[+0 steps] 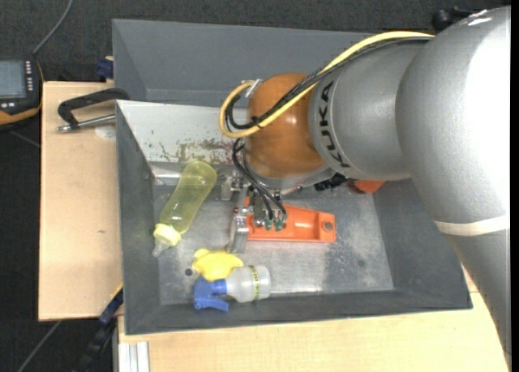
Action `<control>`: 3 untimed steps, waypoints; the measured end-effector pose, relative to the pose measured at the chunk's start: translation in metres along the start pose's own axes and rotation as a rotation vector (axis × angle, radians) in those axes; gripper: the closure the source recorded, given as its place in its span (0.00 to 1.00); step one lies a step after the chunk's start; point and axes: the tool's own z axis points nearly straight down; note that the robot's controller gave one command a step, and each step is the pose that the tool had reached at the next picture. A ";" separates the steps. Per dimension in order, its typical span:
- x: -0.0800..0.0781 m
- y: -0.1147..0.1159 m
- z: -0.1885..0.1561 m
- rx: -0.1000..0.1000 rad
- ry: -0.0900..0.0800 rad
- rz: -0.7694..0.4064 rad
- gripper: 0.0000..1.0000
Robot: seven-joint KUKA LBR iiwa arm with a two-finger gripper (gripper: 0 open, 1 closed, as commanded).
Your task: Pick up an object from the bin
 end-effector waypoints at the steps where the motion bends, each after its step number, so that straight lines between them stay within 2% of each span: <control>1: 0.002 0.000 0.014 -0.001 0.004 0.017 0.00; 2: 0.005 -0.042 0.000 0.003 0.000 -0.063 0.00; 3: 0.031 -0.048 0.021 -0.003 0.004 -0.207 1.00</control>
Offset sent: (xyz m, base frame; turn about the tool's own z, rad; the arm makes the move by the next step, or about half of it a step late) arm -0.0254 0.0242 -0.0109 -0.3516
